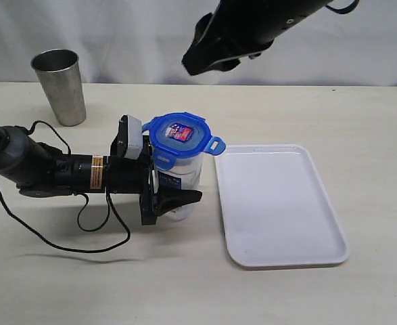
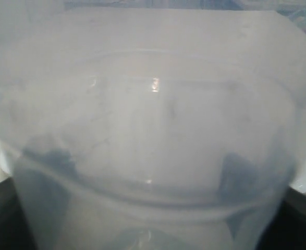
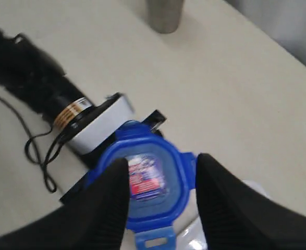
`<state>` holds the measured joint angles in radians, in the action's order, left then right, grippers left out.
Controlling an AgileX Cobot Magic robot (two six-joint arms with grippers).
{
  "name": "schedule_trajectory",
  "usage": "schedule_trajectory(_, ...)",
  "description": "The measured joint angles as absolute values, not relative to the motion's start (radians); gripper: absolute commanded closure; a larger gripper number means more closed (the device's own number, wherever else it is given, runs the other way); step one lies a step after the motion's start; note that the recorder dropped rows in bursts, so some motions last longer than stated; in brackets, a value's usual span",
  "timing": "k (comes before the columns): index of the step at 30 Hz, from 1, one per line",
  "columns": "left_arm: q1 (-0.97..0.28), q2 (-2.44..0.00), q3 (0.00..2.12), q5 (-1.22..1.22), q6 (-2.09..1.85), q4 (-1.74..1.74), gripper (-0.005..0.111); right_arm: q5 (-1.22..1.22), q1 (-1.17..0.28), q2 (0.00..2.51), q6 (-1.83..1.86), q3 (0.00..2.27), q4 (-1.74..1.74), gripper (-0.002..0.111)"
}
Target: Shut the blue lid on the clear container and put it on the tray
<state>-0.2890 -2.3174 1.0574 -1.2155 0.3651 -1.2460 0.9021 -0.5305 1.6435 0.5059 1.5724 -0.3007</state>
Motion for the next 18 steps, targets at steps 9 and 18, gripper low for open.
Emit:
schedule_trajectory(9, -0.289, -2.317, 1.057, -1.216, 0.365, -1.246, 0.107, 0.966, -0.86, 1.725, 0.237, 1.546, 0.174, 0.067)
schedule_trajectory(18, -0.289, -2.317, 1.057, -1.216, 0.365, -1.246, 0.107, 0.969, -0.896, 1.822, 0.171, 1.546, 0.302, 0.067)
